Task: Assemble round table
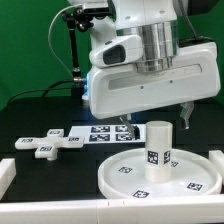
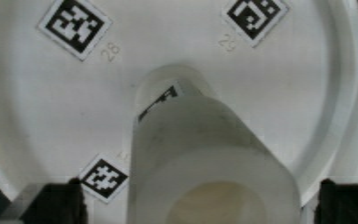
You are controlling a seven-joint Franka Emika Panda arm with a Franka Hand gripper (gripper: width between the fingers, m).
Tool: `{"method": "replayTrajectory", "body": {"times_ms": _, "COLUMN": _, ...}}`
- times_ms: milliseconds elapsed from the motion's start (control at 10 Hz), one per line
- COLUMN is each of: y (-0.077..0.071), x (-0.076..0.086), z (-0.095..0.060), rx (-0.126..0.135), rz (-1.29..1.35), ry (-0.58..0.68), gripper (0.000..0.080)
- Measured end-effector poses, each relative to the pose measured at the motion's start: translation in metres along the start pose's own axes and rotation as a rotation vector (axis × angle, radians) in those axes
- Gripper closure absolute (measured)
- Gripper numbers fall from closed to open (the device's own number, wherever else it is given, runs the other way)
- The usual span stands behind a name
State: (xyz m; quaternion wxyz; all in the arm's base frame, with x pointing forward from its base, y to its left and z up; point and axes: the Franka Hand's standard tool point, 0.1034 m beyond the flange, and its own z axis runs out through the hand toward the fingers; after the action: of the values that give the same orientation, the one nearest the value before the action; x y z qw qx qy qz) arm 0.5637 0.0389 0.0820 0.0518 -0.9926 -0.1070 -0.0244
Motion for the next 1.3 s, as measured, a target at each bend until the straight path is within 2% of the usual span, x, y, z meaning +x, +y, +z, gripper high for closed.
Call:
{"method": "replayTrajectory", "body": {"times_ms": 100, "y": -0.0026, "x": 0.0025, "z": -0.0002, "rx": -0.029, "rz": -0.148, "ry": 0.004, "gripper": 0.0151}}
{"method": "replayTrajectory", "body": {"times_ms": 400, "y": -0.0039, "x": 0.0031, "z": 0.0004, "rx": -0.039, "rz": -0.454, "ry": -0.008, "gripper": 0.0151}}
{"method": "replayTrajectory", "body": {"times_ms": 700, "y": -0.0004, "x": 0.0022, "z": 0.0003, "rx": -0.043, "rz": -0.606, "ry": -0.014, "gripper": 0.0151}}
{"method": "replayTrajectory", "body": {"times_ms": 1100, "y": -0.0030, "x": 0.0052, "z": -0.0001, "rx": -0.088, "rz": -1.009, "ry": -0.041, "gripper": 0.0151}}
{"method": "replayTrajectory", "body": {"times_ms": 1300, "y": -0.0068, "x": 0.0046, "z": 0.0041, "rx": -0.100, "rz": -1.198, "ry": -0.078, "gripper": 0.0151}}
